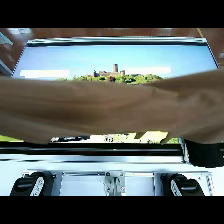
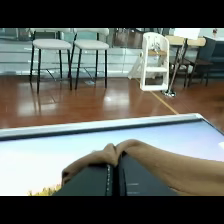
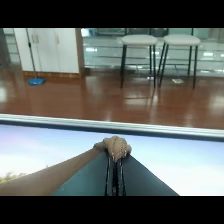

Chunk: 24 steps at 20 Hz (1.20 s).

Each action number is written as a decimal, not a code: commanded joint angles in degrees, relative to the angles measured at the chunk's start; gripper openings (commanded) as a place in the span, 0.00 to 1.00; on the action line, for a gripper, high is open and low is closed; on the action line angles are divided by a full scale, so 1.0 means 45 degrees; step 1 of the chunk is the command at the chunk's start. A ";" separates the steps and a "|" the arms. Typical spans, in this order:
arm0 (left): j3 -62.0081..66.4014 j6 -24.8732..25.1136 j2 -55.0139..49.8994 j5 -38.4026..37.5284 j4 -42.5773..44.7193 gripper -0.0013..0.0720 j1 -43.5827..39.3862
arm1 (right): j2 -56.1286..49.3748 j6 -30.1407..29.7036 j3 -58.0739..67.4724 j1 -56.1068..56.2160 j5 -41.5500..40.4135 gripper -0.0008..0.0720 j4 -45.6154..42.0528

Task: Fold the shirts.

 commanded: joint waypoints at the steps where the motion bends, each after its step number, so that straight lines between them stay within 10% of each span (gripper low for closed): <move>1: 0.0432 -0.0262 0.0015 -0.1520 -0.0068 0.08 0.0005 | 0.0379 0.0189 0.0015 0.0010 0.0665 0.09 -0.0141; 14: -0.2812 -0.1545 -0.0724 -0.3347 0.2220 0.08 0.0005 | -0.1763 0.1700 -0.1889 0.0010 0.4216 0.09 -0.1855; 24: -0.5629 0.0471 -0.8461 0.2526 0.0413 0.08 -0.0053 | -0.8971 0.1452 -0.6431 0.0015 -0.6834 0.09 0.0228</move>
